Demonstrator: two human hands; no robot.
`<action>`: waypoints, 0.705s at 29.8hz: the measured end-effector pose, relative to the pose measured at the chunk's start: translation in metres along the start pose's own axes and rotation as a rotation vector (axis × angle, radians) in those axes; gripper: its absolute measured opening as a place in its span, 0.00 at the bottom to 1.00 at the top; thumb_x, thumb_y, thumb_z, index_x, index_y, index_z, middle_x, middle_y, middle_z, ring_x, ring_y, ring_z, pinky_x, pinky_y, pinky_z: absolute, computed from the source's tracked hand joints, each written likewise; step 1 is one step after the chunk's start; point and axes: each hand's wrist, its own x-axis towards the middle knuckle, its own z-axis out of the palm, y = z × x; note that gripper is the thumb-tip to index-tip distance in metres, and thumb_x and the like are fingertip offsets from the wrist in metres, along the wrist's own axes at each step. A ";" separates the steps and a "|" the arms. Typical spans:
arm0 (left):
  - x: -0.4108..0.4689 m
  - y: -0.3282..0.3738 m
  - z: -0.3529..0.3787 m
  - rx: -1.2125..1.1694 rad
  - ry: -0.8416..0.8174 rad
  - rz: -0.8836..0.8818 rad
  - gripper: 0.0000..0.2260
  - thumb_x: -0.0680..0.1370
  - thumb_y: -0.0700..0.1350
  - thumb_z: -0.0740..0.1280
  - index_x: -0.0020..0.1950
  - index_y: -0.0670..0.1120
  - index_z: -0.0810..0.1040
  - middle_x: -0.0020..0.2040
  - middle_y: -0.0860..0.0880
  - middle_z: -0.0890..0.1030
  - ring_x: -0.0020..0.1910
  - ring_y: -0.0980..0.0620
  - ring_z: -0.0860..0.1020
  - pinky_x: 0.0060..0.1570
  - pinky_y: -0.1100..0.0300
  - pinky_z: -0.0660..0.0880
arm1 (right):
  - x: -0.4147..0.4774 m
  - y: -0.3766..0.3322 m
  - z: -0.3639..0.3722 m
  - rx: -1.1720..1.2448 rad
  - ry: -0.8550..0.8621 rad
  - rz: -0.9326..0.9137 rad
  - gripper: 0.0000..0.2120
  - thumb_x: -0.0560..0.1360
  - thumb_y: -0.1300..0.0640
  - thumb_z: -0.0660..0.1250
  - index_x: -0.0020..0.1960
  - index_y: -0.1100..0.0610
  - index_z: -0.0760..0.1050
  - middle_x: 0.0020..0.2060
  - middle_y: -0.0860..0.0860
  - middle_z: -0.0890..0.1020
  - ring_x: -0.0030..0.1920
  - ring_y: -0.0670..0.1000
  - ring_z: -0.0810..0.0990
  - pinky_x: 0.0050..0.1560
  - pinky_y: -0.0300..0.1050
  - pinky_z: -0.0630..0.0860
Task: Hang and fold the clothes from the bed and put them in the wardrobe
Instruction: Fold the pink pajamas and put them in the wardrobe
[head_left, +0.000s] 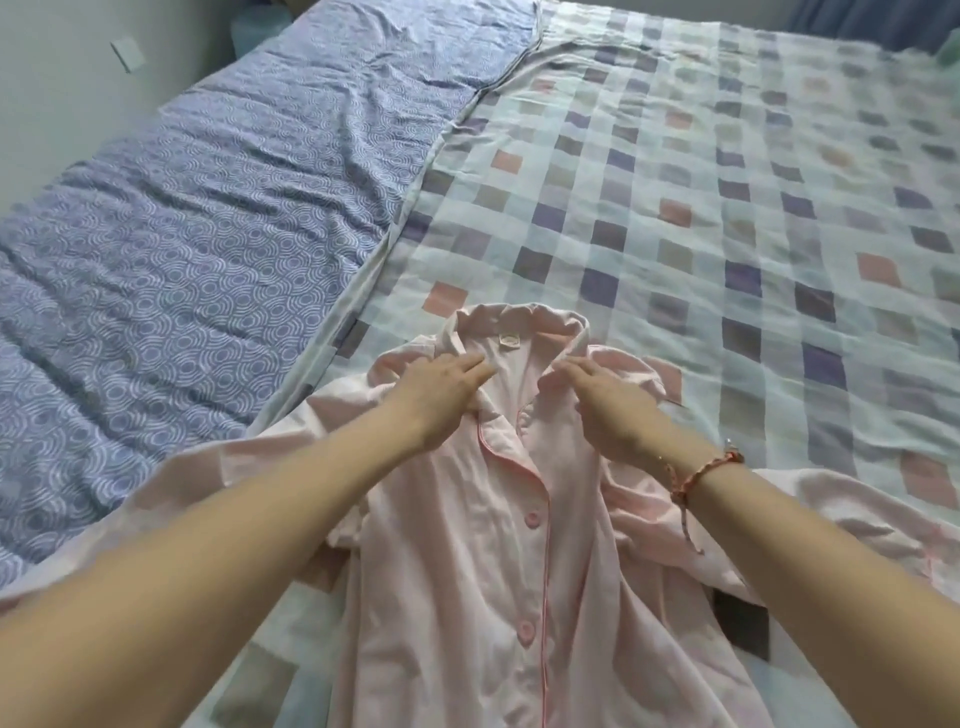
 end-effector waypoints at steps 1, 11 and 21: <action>0.017 -0.005 0.000 0.009 -0.068 0.036 0.24 0.80 0.40 0.58 0.75 0.50 0.57 0.74 0.50 0.61 0.66 0.46 0.69 0.59 0.50 0.70 | 0.021 0.004 -0.003 -0.081 -0.056 -0.027 0.30 0.75 0.69 0.58 0.74 0.53 0.57 0.75 0.50 0.54 0.65 0.57 0.71 0.57 0.47 0.70; 0.075 -0.080 -0.038 0.135 -0.077 -0.150 0.11 0.75 0.50 0.65 0.50 0.43 0.78 0.51 0.42 0.80 0.49 0.42 0.78 0.42 0.56 0.70 | 0.098 0.034 -0.039 -0.343 0.133 0.085 0.11 0.76 0.57 0.62 0.57 0.57 0.74 0.55 0.57 0.77 0.52 0.59 0.76 0.40 0.45 0.71; -0.030 -0.082 0.042 -0.383 0.411 0.033 0.18 0.74 0.41 0.58 0.64 0.46 0.69 0.68 0.41 0.68 0.65 0.42 0.69 0.63 0.50 0.68 | 0.017 0.032 0.009 0.464 0.272 0.050 0.20 0.73 0.71 0.64 0.61 0.55 0.78 0.64 0.48 0.74 0.69 0.48 0.68 0.65 0.24 0.54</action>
